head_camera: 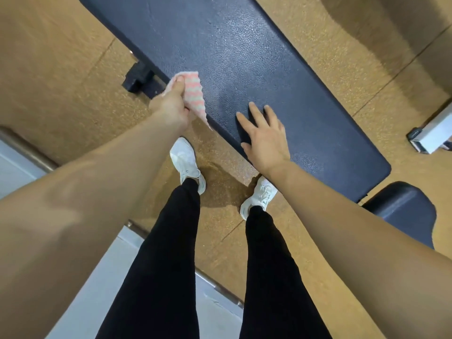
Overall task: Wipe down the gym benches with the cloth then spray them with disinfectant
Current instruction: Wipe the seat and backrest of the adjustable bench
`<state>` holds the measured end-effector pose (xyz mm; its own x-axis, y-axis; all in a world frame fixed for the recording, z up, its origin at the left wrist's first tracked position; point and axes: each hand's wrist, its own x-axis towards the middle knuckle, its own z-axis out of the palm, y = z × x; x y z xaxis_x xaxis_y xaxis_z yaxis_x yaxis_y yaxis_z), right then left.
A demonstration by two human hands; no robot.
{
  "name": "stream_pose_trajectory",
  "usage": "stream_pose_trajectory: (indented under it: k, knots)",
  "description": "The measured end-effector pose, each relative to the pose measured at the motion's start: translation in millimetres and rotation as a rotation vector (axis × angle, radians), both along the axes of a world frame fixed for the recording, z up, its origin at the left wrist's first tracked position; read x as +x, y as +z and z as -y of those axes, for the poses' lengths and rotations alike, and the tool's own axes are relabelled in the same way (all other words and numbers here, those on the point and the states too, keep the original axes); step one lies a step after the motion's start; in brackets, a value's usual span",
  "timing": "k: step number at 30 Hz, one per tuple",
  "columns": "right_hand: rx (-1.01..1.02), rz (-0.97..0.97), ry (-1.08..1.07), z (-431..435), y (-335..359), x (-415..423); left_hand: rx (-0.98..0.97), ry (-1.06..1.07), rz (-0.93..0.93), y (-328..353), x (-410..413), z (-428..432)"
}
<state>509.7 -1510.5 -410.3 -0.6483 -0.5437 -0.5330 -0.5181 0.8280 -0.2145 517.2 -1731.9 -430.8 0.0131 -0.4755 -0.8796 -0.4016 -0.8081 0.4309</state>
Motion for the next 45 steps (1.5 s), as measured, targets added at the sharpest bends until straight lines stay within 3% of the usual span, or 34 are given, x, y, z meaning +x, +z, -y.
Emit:
stream_pose_trajectory:
  k: [8,15,18,23,26,33,38,45]
  knots:
    - [0.169,0.042,-0.082,26,6,2,-0.016,-0.155,0.03,-19,-22,99]
    - [0.229,0.08,-0.077,33,7,-2,0.091,-0.36,0.003,2,-48,146]
    - [0.241,0.084,-0.099,41,13,-11,0.006,-0.415,0.041,7,-54,161]
    - [-0.035,-0.117,-0.142,102,13,-45,-0.06,-0.343,0.084,12,-65,186]
    - [-0.229,-0.09,-0.149,160,12,-81,-0.052,-0.397,0.145,7,-73,205]
    - [-0.157,0.044,0.052,230,2,-127,-0.293,-0.418,0.205,4,-94,249]
    - [0.035,0.034,0.17,233,-13,-123,-0.408,-0.685,0.138,-5,-103,265]
    - [0.09,-0.01,0.208,237,-9,-124,-0.468,-1.046,0.041,-12,-151,275]
